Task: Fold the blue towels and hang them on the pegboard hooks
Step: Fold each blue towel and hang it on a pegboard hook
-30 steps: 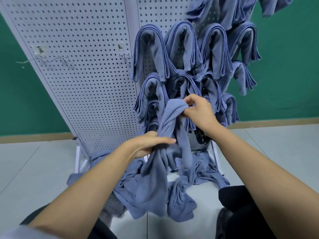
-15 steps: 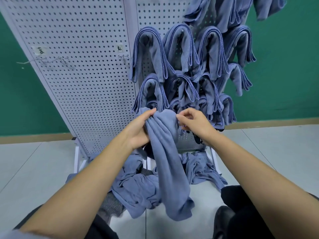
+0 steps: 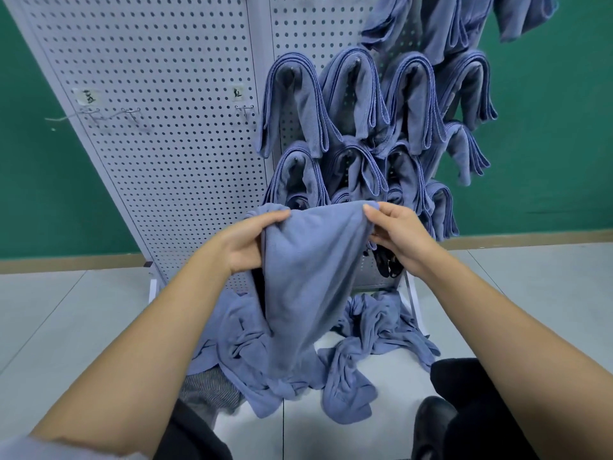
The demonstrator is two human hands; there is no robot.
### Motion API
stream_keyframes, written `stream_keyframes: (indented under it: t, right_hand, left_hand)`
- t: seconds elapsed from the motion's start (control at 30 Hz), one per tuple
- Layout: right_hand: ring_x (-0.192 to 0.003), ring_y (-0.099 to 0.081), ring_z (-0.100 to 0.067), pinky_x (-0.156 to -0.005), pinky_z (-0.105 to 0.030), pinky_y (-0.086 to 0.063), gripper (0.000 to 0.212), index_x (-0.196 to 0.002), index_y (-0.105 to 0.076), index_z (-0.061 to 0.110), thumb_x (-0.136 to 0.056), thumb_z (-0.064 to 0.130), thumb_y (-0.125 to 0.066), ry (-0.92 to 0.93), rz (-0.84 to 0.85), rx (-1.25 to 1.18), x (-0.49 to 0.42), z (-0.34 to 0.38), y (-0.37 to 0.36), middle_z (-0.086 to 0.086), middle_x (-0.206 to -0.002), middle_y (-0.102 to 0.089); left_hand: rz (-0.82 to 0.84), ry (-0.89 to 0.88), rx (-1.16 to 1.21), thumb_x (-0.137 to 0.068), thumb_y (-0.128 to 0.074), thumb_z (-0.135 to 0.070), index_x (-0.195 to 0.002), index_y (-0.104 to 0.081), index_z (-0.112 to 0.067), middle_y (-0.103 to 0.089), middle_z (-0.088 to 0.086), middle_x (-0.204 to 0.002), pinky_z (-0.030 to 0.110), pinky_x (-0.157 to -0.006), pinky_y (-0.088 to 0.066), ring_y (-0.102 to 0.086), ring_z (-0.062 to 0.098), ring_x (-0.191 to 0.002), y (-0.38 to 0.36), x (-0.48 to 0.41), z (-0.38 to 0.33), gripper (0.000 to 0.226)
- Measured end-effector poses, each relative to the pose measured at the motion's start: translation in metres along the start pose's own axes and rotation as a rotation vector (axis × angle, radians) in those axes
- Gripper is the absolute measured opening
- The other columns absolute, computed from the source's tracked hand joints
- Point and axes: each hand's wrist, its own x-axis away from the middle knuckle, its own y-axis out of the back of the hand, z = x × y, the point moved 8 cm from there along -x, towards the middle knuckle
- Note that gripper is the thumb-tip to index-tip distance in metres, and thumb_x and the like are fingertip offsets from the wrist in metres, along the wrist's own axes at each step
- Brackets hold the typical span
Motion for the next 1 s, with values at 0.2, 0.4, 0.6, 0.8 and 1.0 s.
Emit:
stream_keyframes:
  t: [0.2, 0.4, 0.6, 0.8, 1.0]
  right_hand:
    - [-0.064, -0.057, -0.01, -0.066, -0.023, -0.046, 0.018, -0.082, -0.066, 0.015, -0.096, 0.022, -0.056, 0.023, -0.111, -0.041, -0.003, 0.004, 0.03, 0.004, -0.069, -0.065]
    - [-0.059, -0.056, -0.01, -0.051, -0.021, -0.043, 0.016, -0.087, -0.068, 0.014, -0.095, 0.024, -0.057, 0.017, -0.177, -0.072, -0.001, 0.007, 0.055, 0.001, -0.072, -0.064]
    - [-0.064, -0.062, -0.008, -0.061, -0.024, -0.049, 0.018, -0.086, -0.068, 0.015, -0.097, 0.021, -0.055, -0.006, -0.189, -0.173, -0.003, 0.005, 0.062, 0.005, -0.07, -0.07]
    - [-0.05, -0.049, -0.005, -0.048, -0.019, -0.048, 0.02, -0.082, -0.056, 0.015, -0.1, 0.02, -0.049, 0.002, -0.198, -0.024, -0.006, 0.002, 0.064, 0.0, -0.065, -0.051]
    - [-0.052, -0.039, -0.016, -0.041, -0.022, -0.043, 0.029, -0.072, -0.046, 0.016, -0.1, 0.023, -0.046, -0.022, -0.176, 0.47, -0.006, -0.005, 0.064, -0.004, -0.065, -0.038]
  left_hand:
    - [-0.093, 0.092, -0.151, -0.087, -0.064, -0.03, -0.107, -0.066, -0.014, -0.071, 0.005, -0.099, 0.032, -0.074, -0.058, -0.066, 0.018, -0.087, 0.035, 0.01, -0.005, 0.025]
    - [-0.107, 0.005, -0.034, -0.088, -0.059, -0.01, -0.082, -0.069, -0.013, -0.066, 0.001, -0.086, 0.026, -0.067, -0.059, -0.065, 0.012, -0.074, 0.051, 0.013, -0.015, 0.012]
    - [0.003, -0.158, -0.117, -0.096, -0.046, -0.003, -0.1, -0.062, -0.011, -0.07, 0.008, -0.093, 0.039, -0.075, -0.06, -0.068, 0.021, -0.082, 0.037, 0.016, -0.026, 0.018]
    - [-0.029, -0.061, -0.239, -0.103, -0.037, -0.016, -0.112, -0.054, -0.012, -0.068, 0.008, -0.099, 0.034, -0.068, -0.059, -0.069, 0.019, -0.081, 0.037, 0.013, -0.017, 0.02]
    - [-0.303, -0.022, -0.48, -0.104, -0.036, -0.017, -0.111, -0.056, -0.013, -0.065, 0.002, -0.089, 0.023, -0.051, -0.053, -0.061, 0.012, -0.071, 0.059, 0.009, -0.014, 0.021]
